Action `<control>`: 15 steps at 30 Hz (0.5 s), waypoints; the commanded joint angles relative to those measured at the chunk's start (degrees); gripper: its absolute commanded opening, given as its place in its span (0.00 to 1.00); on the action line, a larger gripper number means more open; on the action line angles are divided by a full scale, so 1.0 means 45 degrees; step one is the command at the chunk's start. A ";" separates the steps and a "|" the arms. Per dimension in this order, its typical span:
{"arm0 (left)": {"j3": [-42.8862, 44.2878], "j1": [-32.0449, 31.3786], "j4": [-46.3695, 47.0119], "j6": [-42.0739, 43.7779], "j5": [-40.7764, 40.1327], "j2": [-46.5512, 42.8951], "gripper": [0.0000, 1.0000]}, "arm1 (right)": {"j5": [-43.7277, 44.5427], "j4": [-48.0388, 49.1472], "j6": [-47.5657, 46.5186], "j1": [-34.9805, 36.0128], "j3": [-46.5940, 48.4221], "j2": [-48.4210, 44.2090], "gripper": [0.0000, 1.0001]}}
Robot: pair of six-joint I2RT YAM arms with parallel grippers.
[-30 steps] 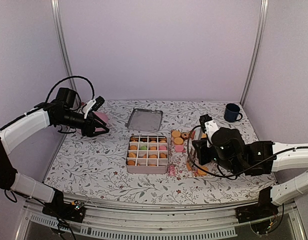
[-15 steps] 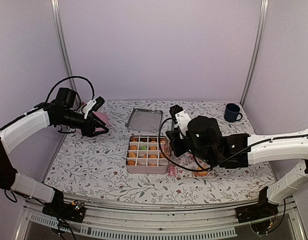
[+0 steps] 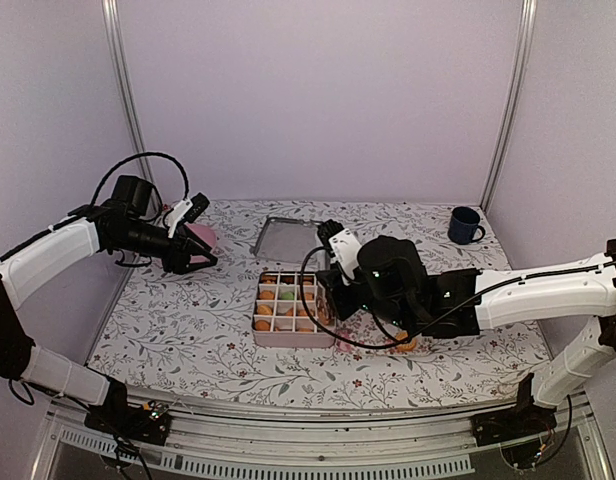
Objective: Pack the cookies
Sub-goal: Place the fake cookies in the empty pocket of the box.
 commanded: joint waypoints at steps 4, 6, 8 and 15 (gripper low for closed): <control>-0.0109 0.0155 -0.0152 0.0183 0.0090 -0.0059 0.50 | -0.0489 0.0370 0.0165 0.0002 0.0178 -0.0124 0.00; -0.0084 0.0150 -0.0149 0.0167 0.0105 -0.0058 0.50 | -0.0571 0.0323 0.0201 0.0005 0.0092 -0.0233 0.00; -0.0059 0.0143 -0.0154 0.0144 0.0110 -0.0036 0.50 | -0.0593 0.0234 0.0181 0.0008 0.0026 -0.0350 0.00; -0.0026 0.0140 -0.0158 0.0110 0.0130 -0.0036 0.51 | -0.0438 -0.0094 0.0210 0.0001 -0.0479 -0.0779 0.08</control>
